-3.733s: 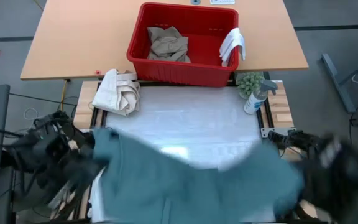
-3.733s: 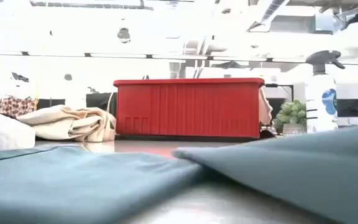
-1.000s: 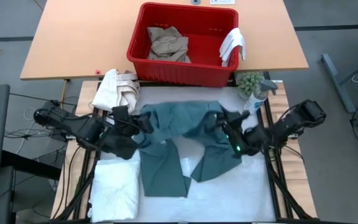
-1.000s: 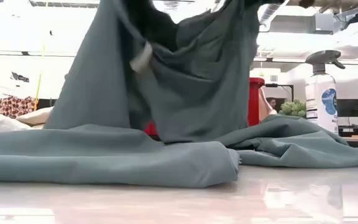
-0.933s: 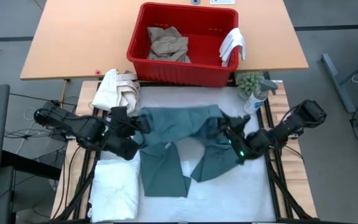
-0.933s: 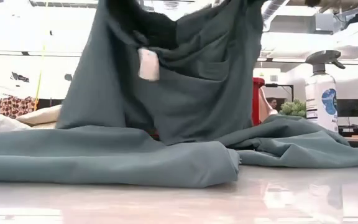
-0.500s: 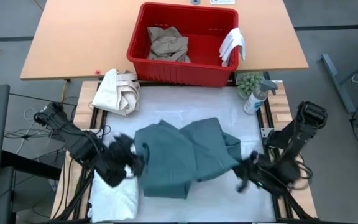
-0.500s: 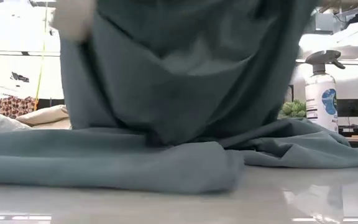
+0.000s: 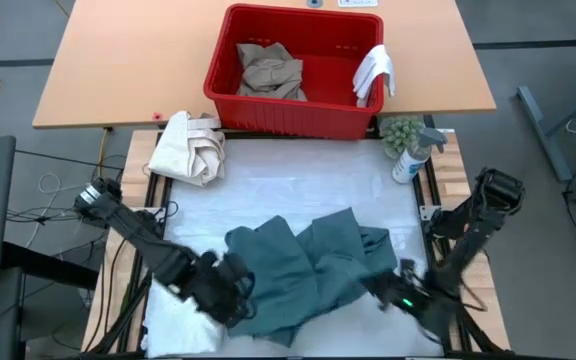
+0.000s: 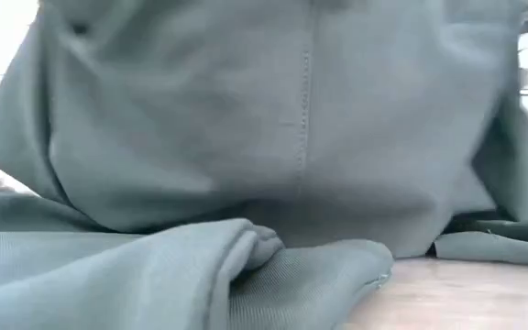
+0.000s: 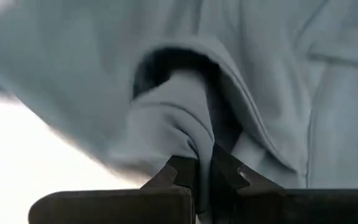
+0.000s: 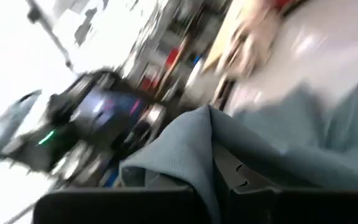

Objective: Fold Laundry from Bin
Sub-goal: Fold the blue pants

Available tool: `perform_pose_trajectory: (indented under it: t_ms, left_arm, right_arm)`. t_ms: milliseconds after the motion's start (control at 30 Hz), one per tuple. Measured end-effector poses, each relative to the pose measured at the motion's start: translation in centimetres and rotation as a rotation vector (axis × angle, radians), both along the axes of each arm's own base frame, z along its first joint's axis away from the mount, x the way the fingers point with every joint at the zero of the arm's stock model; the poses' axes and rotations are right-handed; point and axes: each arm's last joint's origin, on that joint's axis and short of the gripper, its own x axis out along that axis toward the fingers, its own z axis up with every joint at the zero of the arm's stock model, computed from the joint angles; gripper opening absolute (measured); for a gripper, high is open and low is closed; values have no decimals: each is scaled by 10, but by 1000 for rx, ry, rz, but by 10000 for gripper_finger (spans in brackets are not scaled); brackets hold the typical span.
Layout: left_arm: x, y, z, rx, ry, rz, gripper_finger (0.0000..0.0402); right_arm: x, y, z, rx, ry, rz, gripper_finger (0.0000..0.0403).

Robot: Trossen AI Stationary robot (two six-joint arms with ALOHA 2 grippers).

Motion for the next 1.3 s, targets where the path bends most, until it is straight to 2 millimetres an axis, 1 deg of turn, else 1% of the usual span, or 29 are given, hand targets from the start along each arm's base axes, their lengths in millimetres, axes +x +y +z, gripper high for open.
perform_pose_trajectory:
  t_ms: [67,133,200,233,300,367,400,467,500,533,567,600,633,667,700,767,800,833,900,933,1000,1100,1167,1233,1300]
  left_arm:
    - [13,26,-2,98,21,-43,4]
    - [30,62,-1,181,24,-95,4]
    - [42,107,5,256,8,-95,4]
    - [47,131,12,293,-12,-92,4]
    - [51,183,37,375,-87,-67,4]
    - [46,230,68,460,-161,-23,4]
    - [42,252,87,502,-214,0,4]
    - [27,286,128,585,-338,43,2]
    - [18,297,151,619,-427,44,2]
    - [9,305,173,654,-526,39,2]
    - [-2,308,195,684,-631,30,2]
    - [-12,306,214,699,-718,6,2]
    - [-23,300,230,700,-790,-27,1]
    - [-34,291,244,690,-851,-70,1]
    - [-43,277,253,663,-894,-131,1]
    - [-55,246,257,604,-931,-276,1]
    - [-59,232,254,572,-918,-329,1]
    - [-60,219,247,537,-870,-371,1]
    - [-60,194,224,461,-712,-414,1]
    - [-57,184,209,441,-610,-415,1]
    - [-49,163,174,425,-426,-390,1]
    - [-38,133,116,430,-261,-334,1]
    - [-35,114,77,401,-223,-309,1]
    - [-30,98,36,338,-194,-305,1]
    - [-25,85,0,255,-197,-291,1]
  right_arm:
    - [25,-25,1,-36,27,-120,34]
    - [46,-58,10,-106,93,-234,34]
    - [60,-100,30,-180,175,-302,34]
    - [65,-121,42,-220,208,-308,34]
    - [69,-165,73,-359,258,-278,34]
    - [63,-200,111,-571,218,-236,34]
    - [55,-216,132,-670,171,-245,34]
    - [32,-239,175,-803,89,-318,34]
    - [19,-247,195,-880,69,-345,34]
    - [6,-251,214,-978,39,-335,34]
    - [-5,-251,230,-1085,6,-286,34]
    - [-16,-248,244,-1175,-36,-202,34]
    - [-23,-244,253,-1221,-64,-99,34]
    - [-28,-238,259,-1237,-87,24,34]
    - [-32,-230,260,-1238,-100,155,34]
    - [-30,-213,249,-1176,-72,376,34]
    - [-23,-203,237,-1116,-24,462,34]
    - [-13,-190,221,-1055,46,536,34]
    - [3,-165,184,-945,229,600,34]
    - [10,-152,164,-895,312,615,34]
    - [14,-127,124,-799,451,635,34]
    - [12,-90,84,-632,458,626,34]
    - [8,-68,54,-572,503,632,34]
    - [5,-52,34,-513,520,635,34]
    - [4,-40,25,-452,511,626,34]
